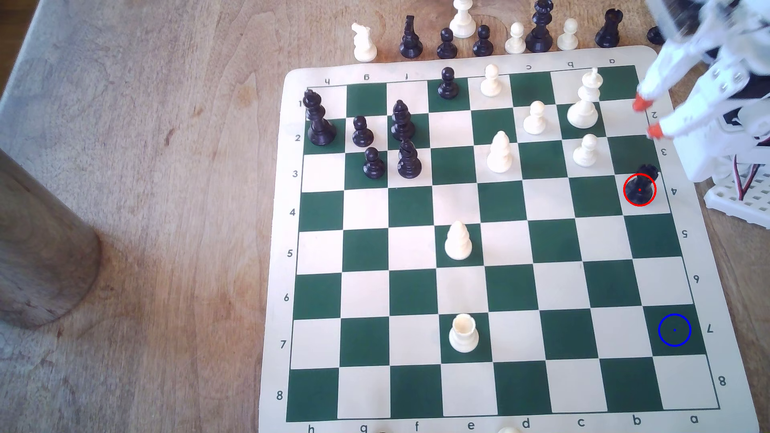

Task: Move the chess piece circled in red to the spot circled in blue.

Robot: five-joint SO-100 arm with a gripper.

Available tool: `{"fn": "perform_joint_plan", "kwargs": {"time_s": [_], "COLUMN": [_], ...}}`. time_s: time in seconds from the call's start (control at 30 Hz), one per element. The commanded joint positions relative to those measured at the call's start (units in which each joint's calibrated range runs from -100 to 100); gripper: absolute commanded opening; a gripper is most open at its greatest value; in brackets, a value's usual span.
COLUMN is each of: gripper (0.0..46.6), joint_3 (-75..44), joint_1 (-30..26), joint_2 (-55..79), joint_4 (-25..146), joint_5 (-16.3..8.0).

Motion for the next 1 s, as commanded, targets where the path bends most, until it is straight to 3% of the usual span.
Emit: {"fn": "perform_joint_plan", "kwargs": {"time_s": [0.0,0.13,0.37,0.53,0.97], "gripper": [13.2,18.4,23.0,22.8,21.3], "joint_3": [0.9,4.6,9.2,17.2,18.2], "joint_1": [-2.1,-3.8,-3.8,-3.4,-0.7], "joint_2": [7.8,4.7,3.0,4.9,8.4], "joint_4": [1.3,0.0,-3.6,-10.1,-9.1], "joint_5": [-0.7,-2.1,-1.5,-1.5,-0.5]}}
